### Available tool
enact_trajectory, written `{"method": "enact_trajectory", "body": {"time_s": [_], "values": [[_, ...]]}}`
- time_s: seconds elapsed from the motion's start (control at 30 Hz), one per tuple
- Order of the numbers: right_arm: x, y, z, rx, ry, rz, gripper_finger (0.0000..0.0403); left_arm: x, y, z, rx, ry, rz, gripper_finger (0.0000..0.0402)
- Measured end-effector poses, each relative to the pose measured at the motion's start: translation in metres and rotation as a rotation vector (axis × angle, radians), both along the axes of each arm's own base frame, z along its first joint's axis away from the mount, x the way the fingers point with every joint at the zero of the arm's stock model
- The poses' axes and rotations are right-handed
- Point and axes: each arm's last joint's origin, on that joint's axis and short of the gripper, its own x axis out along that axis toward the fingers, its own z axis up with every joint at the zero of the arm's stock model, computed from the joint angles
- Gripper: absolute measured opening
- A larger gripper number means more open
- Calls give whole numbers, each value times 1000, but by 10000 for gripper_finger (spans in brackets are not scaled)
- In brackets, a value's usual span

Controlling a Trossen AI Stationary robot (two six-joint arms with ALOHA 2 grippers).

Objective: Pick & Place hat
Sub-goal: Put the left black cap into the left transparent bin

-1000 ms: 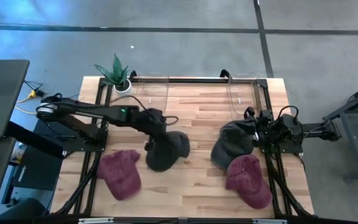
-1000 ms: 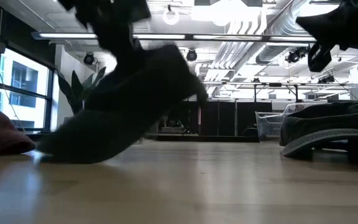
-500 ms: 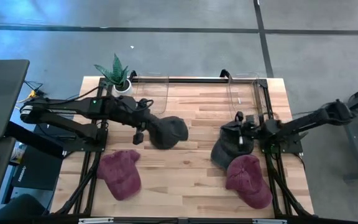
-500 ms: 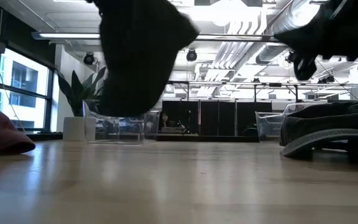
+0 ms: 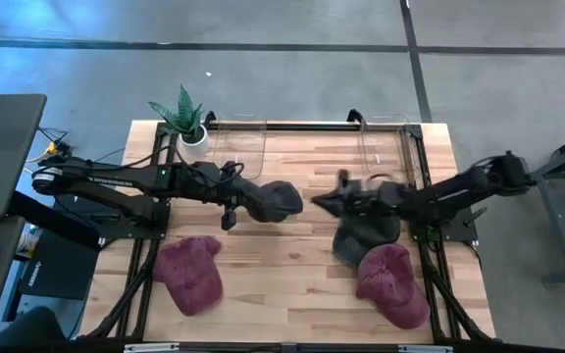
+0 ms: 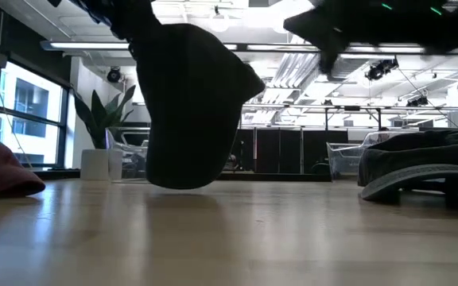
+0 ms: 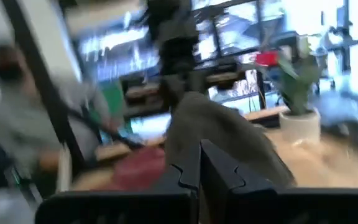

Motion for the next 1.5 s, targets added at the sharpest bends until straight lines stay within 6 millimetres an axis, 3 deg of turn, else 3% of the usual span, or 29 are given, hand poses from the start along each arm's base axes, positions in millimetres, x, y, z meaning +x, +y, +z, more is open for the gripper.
{"method": "enact_trajectory", "body": {"time_s": [0.1,0.23,0.37,0.5,0.7,0.87,0.97,1.07,1.3,1.33,1.5], "values": [[40,10,12,-171,168,76,0,0,0,0,1,0,5,1],[75,14,38,-250,397,77,1,0,0,0,-11,1,12,1],[92,16,59,-264,581,116,33,0,0,0,-9,1,11,1],[98,19,68,-269,688,147,113,0,0,0,5,2,6,1],[103,14,56,-283,720,0,254,1,0,-2,13,11,3,1],[112,16,30,-274,636,-13,299,1,0,-2,14,9,4,1],[118,15,15,-302,583,-37,289,1,0,-2,12,7,15,1],[123,16,8,-331,558,-44,245,1,0,-1,0,5,19,1],[121,17,13,-324,541,105,34,2,-2,-1,-35,4,-70,7],[118,17,15,-333,543,120,18,1,-3,-1,-39,4,-99,14],[103,15,36,-289,543,172,33,0,-7,0,-63,-3,-260,81]]}}
